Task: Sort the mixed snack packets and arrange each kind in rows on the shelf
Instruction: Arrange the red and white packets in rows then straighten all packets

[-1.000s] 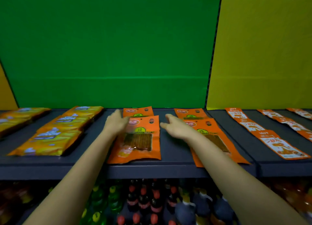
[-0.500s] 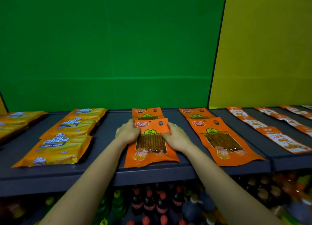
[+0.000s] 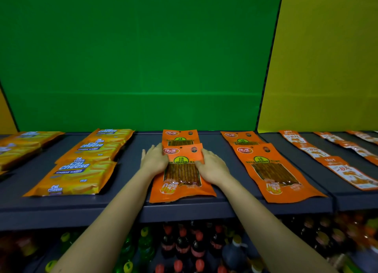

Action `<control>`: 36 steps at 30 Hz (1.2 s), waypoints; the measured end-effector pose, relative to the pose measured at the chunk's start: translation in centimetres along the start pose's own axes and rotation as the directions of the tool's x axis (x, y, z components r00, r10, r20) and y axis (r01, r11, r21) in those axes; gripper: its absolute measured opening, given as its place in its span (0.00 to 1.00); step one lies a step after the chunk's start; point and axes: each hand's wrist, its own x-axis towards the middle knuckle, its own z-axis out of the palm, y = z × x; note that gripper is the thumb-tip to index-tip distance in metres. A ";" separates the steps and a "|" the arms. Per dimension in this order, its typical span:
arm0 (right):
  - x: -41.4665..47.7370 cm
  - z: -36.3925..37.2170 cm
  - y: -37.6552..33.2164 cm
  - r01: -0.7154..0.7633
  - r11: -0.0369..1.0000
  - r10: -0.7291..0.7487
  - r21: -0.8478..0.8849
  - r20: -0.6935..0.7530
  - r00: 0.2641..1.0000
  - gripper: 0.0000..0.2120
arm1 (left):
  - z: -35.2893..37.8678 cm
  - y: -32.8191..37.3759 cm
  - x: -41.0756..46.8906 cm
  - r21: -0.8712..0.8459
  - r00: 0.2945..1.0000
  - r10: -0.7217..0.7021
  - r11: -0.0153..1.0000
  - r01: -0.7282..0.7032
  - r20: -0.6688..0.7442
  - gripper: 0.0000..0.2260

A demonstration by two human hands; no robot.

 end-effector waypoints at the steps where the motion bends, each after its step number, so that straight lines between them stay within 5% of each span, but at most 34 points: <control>1: -0.1 0.0 0.0 0.003 1.000 -0.003 0.002 0.000 1.000 0.19 | 0.0 0.0 -0.1 0.010 1.000 -0.006 1.000 0.006 -0.008 0.18; 17: 0.3 0.0 -0.7 0.082 0.996 -0.078 0.039 -0.089 0.993 0.25 | -2.1 -0.2 -0.3 -0.091 0.981 0.074 0.992 -0.092 -0.180 0.16; 22: -0.1 -0.4 -5.7 0.211 0.973 -0.194 0.089 -0.163 0.967 0.23 | -7.1 -2.1 -1.2 -0.121 0.958 0.176 0.971 -0.207 -0.228 0.11; 26: 0.2 1.4 -11.1 0.251 0.962 -0.237 0.106 -0.128 0.963 0.22 | -11.6 -7.0 -1.8 -0.086 0.944 0.111 0.986 -0.144 -0.311 0.10; 33: 0.5 7.2 -18.8 0.023 0.924 -0.040 0.381 0.037 0.999 0.23 | -15.8 -17.6 -2.0 -0.160 0.939 -0.073 0.987 0.020 -0.335 0.12; 36: -0.2 9.3 -20.4 -0.081 0.839 0.074 0.538 0.035 0.997 0.22 | -15.8 -20.0 -2.4 -0.277 0.965 -0.138 0.958 0.074 -0.221 0.19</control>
